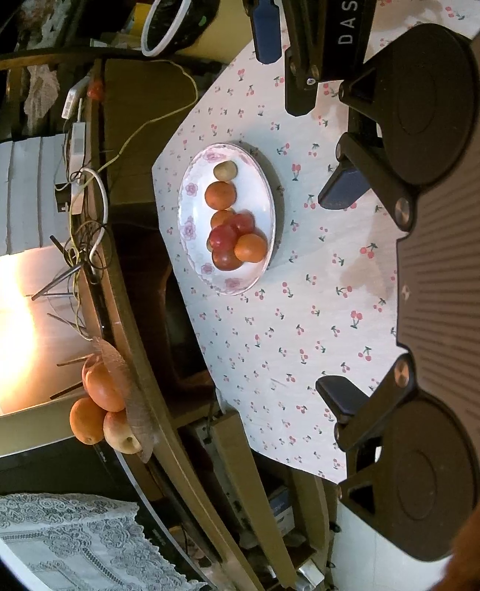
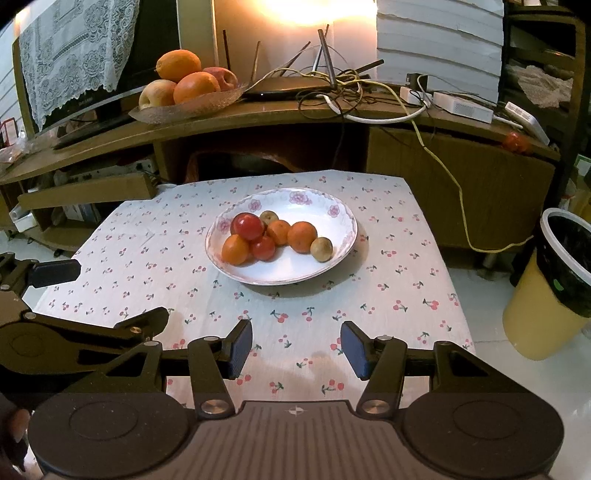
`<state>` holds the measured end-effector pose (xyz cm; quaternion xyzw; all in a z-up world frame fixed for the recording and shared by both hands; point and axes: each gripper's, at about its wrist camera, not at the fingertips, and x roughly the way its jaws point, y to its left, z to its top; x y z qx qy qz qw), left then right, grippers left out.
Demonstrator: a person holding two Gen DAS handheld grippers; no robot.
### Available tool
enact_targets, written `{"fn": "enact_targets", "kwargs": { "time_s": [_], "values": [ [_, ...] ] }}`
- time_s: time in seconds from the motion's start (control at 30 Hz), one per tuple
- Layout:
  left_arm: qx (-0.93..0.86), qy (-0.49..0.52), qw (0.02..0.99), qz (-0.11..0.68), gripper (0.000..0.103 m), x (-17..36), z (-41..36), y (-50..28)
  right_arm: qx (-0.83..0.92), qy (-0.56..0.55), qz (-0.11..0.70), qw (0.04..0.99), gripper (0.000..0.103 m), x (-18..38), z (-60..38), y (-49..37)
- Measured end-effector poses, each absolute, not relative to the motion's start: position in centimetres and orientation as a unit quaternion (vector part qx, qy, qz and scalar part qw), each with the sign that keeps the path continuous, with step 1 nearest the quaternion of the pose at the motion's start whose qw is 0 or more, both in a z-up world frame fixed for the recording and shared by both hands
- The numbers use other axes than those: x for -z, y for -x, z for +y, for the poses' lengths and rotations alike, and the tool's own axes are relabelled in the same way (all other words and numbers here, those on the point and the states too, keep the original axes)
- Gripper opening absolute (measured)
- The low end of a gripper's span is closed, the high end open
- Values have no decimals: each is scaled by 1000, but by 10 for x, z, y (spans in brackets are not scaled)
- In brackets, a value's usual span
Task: Organize fruits
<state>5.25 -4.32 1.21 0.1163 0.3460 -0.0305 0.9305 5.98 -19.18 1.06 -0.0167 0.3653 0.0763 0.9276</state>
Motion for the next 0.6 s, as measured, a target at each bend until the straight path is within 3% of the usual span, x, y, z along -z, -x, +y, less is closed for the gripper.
{"fn": "enact_targets", "kwargs": {
  "time_s": [0.6],
  "values": [
    [32, -90, 930, 356, 102, -12, -35, -26, -81, 14, 365, 927, 55, -11, -187, -33]
  ]
}}
